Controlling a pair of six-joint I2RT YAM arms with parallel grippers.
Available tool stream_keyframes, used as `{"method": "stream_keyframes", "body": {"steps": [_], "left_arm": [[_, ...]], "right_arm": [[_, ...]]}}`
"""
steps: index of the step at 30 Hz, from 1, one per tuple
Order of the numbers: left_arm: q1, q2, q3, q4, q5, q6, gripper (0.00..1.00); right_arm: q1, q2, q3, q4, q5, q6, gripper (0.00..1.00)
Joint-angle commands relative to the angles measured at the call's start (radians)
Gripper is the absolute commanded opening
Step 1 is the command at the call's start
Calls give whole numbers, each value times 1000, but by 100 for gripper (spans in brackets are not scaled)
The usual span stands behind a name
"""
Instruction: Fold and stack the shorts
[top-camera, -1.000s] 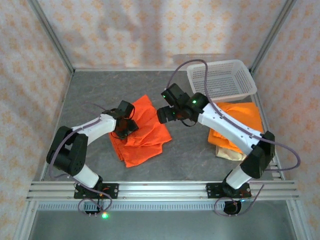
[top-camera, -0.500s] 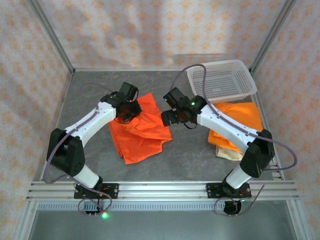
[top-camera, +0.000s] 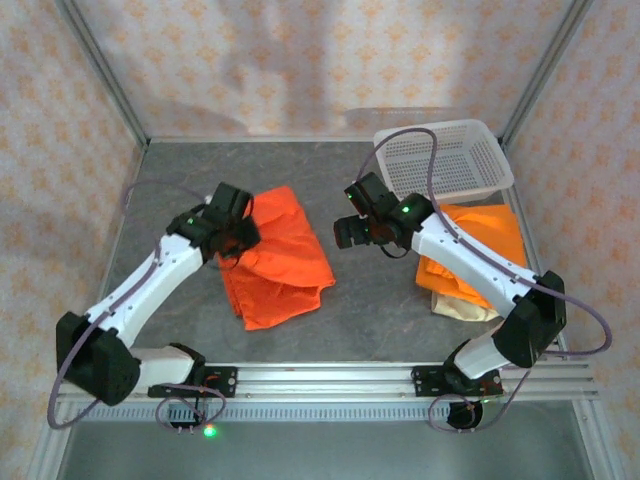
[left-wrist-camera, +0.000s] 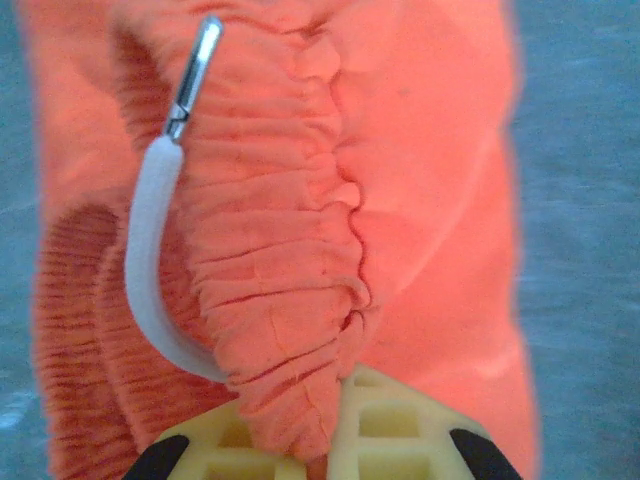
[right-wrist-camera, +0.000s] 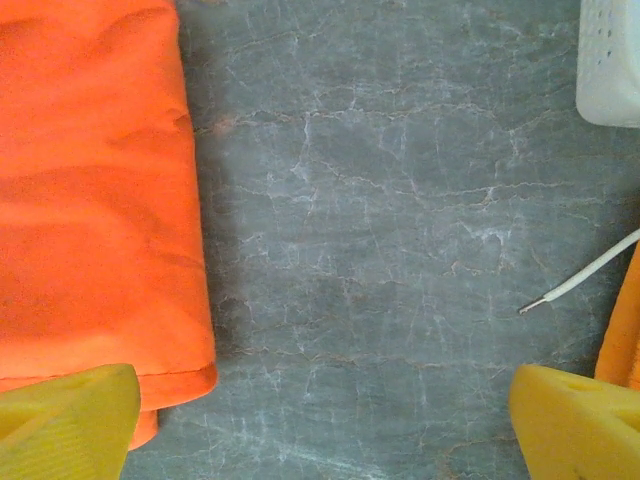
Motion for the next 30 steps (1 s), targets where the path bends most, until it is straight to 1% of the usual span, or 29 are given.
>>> {"method": "stream_keyframes", "body": {"steps": [1, 2, 3, 4, 5, 6, 8, 10, 11, 12, 13, 15, 16, 19, 20, 24, 26, 28, 30], "left_arm": [[37, -52, -237, 58, -89, -60, 15], [45, -62, -308, 102, -94, -88, 23], [50, -64, -358, 131, -98, -110, 28], [58, -63, -392, 145, -100, -123, 29], [65, -64, -401, 146, -102, -123, 34], [68, -65, -391, 132, -110, -117, 41], [68, -84, -333, 78, -135, -97, 64], [68, -124, -254, 28, -137, -77, 84], [68, -149, -207, 15, -123, -56, 91], [68, -166, -167, 7, -109, -48, 97], [68, -180, -124, 1, -84, -41, 100], [68, -175, -60, 6, -17, -43, 100], [68, -157, -40, 19, 36, -53, 100], [64, -75, -63, 113, 174, -108, 100], [55, -40, -88, 155, 198, -124, 100], [24, 87, -129, 242, 185, -108, 100], [17, 143, -139, 312, 204, -90, 100], [5, 218, -119, 358, 223, -74, 100], [-25, 295, -72, 358, 224, -36, 100]], "right_arm": [[-3, 14, -16, 3, -13, 15, 95], [-2, 17, -21, 6, -23, 17, 95], [-2, 20, -27, 8, -33, 19, 95], [-2, 22, -30, 11, -41, 22, 95], [-1, 23, -33, 14, -49, 24, 95], [-2, 23, -37, 19, -59, 28, 95], [-2, 22, -45, 38, -89, 35, 96], [-1, 27, -47, 62, -130, 52, 97], [-3, 31, -46, 71, -138, 69, 100], [-2, 34, -47, 80, -149, 82, 100], [-3, 36, -48, 88, -162, 92, 100], [-2, 36, -58, 114, -166, 112, 100], [-2, 37, -62, 132, -170, 117, 100], [-3, 42, -61, 148, -180, 115, 100], [-2, 41, -62, 152, -180, 114, 100], [-3, 29, -75, 150, -183, 119, 100], [-3, 18, -90, 148, -185, 120, 100], [-2, 1, -109, 146, -177, 117, 100], [-2, -21, -123, 136, -157, 115, 100]]}}
